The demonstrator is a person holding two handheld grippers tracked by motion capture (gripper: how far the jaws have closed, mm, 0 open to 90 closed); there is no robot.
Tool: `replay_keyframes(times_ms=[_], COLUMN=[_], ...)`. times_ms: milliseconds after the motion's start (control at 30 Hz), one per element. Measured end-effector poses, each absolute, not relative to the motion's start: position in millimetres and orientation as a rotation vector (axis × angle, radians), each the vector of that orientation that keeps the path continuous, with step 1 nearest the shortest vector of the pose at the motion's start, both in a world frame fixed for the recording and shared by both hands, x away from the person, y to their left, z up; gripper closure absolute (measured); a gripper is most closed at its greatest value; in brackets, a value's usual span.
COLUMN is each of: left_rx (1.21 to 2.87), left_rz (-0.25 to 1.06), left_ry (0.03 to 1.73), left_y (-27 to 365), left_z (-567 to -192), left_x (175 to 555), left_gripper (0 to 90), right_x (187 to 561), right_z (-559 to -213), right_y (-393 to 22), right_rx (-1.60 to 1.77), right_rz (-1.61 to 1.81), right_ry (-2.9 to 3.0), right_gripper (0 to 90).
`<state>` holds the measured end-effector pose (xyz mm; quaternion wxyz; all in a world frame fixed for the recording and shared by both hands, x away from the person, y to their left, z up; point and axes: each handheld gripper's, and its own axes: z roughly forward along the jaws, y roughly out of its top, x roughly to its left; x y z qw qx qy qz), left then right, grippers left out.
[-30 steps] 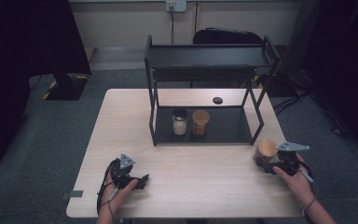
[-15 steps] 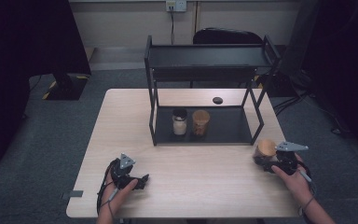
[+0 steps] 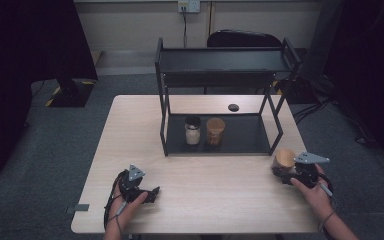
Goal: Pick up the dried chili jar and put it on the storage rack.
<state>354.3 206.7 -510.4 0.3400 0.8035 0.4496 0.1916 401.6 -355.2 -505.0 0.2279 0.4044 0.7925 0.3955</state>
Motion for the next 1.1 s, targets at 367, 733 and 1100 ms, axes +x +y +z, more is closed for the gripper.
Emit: replay_keyframes(times_ms=[367,733,1100], left_rx=[2.091,2.091,2.091], left_rz=[0.499,0.499,0.499], left_ry=[1.17,1.17,1.17], left_y=[207,207,207], left_z=[-510,-510,-510], left_x=[354,354,354], left_gripper=[0.0,0.0,0.0], right_x=[402,408,416], right_z=[-498,-487,-481], right_y=[-349,-335,-318], right_rx=[1.09,1.069,1.058], right_rz=[1.101,1.124,1.144], right_ry=[2.202,2.216,2.228], right_gripper=[25.3,25.3,25.3])
